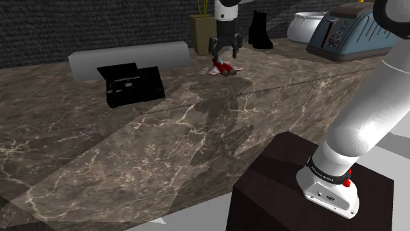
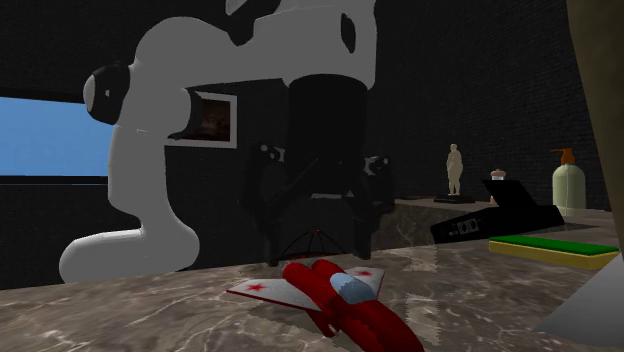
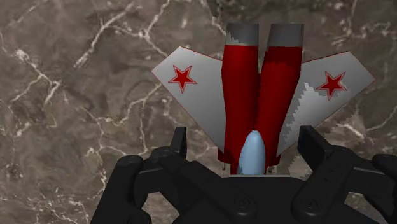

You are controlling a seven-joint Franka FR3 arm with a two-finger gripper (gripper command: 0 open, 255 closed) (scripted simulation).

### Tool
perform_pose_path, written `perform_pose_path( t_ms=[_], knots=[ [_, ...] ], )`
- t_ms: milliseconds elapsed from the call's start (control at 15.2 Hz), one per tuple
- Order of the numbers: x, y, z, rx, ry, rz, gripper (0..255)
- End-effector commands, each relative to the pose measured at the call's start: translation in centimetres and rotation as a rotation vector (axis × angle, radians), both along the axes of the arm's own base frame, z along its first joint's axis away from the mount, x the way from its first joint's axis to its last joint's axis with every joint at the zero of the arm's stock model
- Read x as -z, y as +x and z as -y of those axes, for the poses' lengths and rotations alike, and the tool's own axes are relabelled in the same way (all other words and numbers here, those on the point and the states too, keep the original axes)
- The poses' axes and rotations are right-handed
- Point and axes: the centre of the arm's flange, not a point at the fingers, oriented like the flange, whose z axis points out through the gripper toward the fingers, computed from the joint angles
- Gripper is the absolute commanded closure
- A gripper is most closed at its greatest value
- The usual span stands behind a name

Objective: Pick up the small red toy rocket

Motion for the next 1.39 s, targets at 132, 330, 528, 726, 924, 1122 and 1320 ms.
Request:
perform_pose_path(
  t_ms=[132,330,528,726,924,1122,1320],
  knots=[
    [0.3,3.8,0.4,0.054,-0.011,0.009,0],
    [1.9,3.8,0.4,0.054,-0.011,0.009,0],
    [3.5,3.8,0.4,0.054,-0.011,0.009,0],
    [3.8,3.8,0.4,0.054,-0.011,0.009,0],
    [3.8,3.8,0.4,0.054,-0.011,0.009,255],
    [3.8,3.8,0.4,0.054,-0.011,0.009,255],
    [3.8,3.8,0.4,0.054,-0.011,0.009,255]
  ],
)
